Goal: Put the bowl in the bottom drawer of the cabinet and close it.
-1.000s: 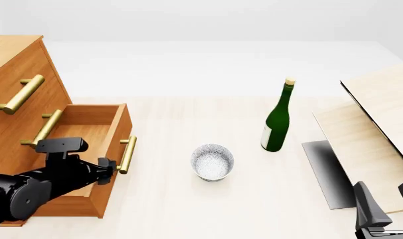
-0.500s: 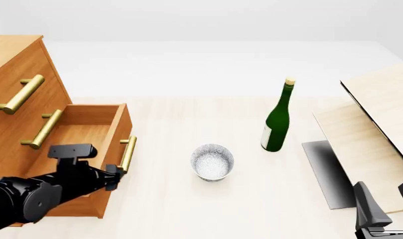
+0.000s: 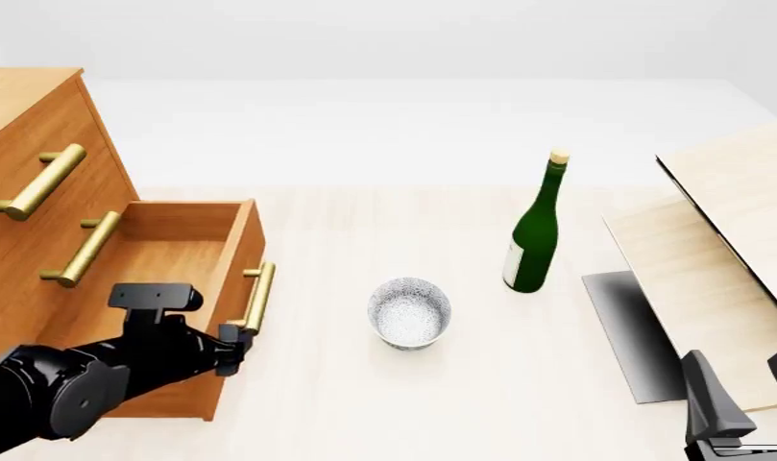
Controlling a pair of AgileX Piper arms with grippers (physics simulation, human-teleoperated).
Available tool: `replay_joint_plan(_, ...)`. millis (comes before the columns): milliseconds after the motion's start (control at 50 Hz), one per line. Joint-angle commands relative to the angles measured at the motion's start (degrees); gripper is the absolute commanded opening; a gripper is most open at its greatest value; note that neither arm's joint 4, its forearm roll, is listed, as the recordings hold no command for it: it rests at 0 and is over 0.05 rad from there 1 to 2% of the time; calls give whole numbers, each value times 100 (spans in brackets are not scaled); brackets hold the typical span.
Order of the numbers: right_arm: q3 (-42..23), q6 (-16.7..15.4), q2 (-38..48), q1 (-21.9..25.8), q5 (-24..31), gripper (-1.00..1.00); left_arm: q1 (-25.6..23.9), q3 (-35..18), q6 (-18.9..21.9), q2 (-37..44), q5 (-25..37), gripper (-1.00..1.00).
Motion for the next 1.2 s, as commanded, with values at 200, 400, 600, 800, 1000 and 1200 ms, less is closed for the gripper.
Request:
replay_joint_plan(200,0,0,0,0,0,100,-546,-108,33,-393,63,100)
replay_joint_plan(400,0,0,0,0,0,100,-746,-102,-26,-526,92,100)
replay_joint_plan(600,0,0,0,0,0,100,-895,-121,-132,-676,128,100)
replay_joint_plan(800,0,0,0,0,0,100,-1100,-119,-253,-923,198,100)
replay_joint_plan(1000,0,0,0,0,0,100,-580,-172,369,-1064,396,100)
replay_joint_plan(1200,0,0,0,0,0,100,-362,-132,636,-1339,591,100)
